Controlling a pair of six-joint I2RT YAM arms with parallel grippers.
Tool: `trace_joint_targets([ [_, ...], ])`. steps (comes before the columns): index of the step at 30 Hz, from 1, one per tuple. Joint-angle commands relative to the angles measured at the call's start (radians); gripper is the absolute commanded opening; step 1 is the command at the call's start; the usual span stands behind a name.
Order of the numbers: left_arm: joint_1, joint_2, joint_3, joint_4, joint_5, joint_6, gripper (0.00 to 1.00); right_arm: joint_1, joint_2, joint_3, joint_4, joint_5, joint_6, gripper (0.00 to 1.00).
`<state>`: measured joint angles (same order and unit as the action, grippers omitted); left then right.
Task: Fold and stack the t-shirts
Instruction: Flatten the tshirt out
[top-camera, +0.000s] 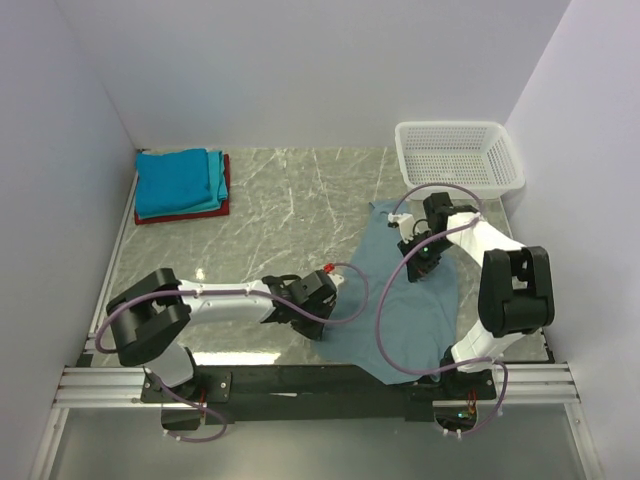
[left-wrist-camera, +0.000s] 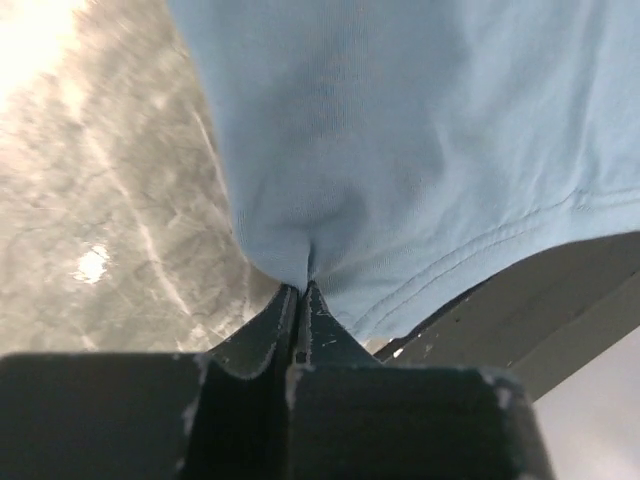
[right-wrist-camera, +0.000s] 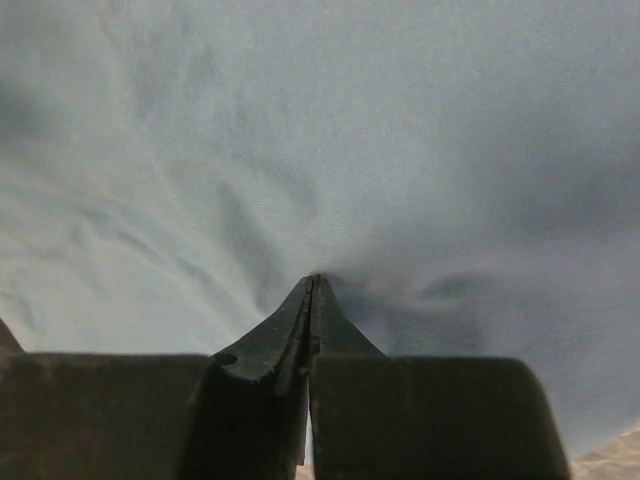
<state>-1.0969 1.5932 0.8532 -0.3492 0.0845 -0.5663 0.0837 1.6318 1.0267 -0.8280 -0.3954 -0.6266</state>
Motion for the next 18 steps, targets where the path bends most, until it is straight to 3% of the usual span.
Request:
trace_joint_targets([
  [1,-0.004,-0.074,-0.006,0.048,-0.08,-0.026,0.01,-0.004,-0.056,0.042,-0.028,-0.049,0.004,0.0],
  [9,0.023,-0.288,-0.048,0.059,-0.149,-0.02,0.0,-0.041,-0.214,0.085,-0.068,-0.207,-0.022,0.0],
  [13,0.061,-0.341,-0.074,0.079,-0.092,-0.017,0.01,-0.013,-0.236,0.02,-0.059,-0.186,-0.028,0.49],
  [18,0.071,-0.329,-0.108,0.111,-0.036,-0.018,0.01,0.057,-0.089,0.022,0.058,-0.021,0.056,0.59],
])
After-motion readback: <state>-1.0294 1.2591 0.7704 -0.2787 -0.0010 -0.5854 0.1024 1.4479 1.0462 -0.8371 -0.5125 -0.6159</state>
